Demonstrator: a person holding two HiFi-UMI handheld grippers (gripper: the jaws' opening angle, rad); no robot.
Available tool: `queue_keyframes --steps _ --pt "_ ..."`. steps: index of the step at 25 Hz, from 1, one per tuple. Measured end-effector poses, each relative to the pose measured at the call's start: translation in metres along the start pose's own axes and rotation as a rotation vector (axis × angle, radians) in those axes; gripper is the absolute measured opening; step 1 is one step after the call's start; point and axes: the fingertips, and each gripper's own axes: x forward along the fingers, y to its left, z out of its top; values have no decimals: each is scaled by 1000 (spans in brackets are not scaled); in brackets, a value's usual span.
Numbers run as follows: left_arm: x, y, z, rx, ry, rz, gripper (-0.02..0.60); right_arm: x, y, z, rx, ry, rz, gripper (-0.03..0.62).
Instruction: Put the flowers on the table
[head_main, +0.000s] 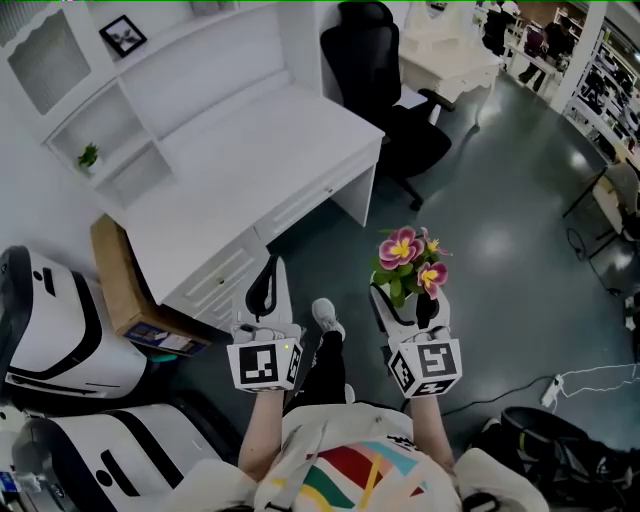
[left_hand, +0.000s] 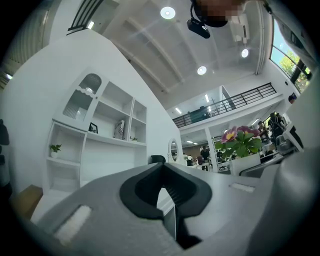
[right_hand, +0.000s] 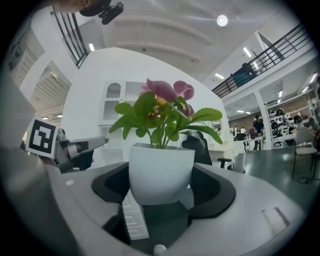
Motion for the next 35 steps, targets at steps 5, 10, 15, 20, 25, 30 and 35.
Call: queue_keyframes --steps 5,10,15,20,25,30,35 --pt "46 13 -3 -7 -16 13 5 38 -19 8 -18 6 4 348" --pt "87 32 -15 -6 1 35 5 79 -38 13 -16 12 -2 348" --pt "134 60 -33 -10 15 69 5 129 -54 13 -28 35 0 348" --pt "187 85 -41 -11 24 77 5 191 -68 19 -22 54 4 348" --pt "243 120 -54 -22 37 94 5 266 -70 30 -28 73 34 348" --pt "294 157 -59 -15 17 122 5 334 -70 39 -40 80 71 348" --pt "330 198 -67 -14 24 169 5 397 -64 46 -47 91 105 348"
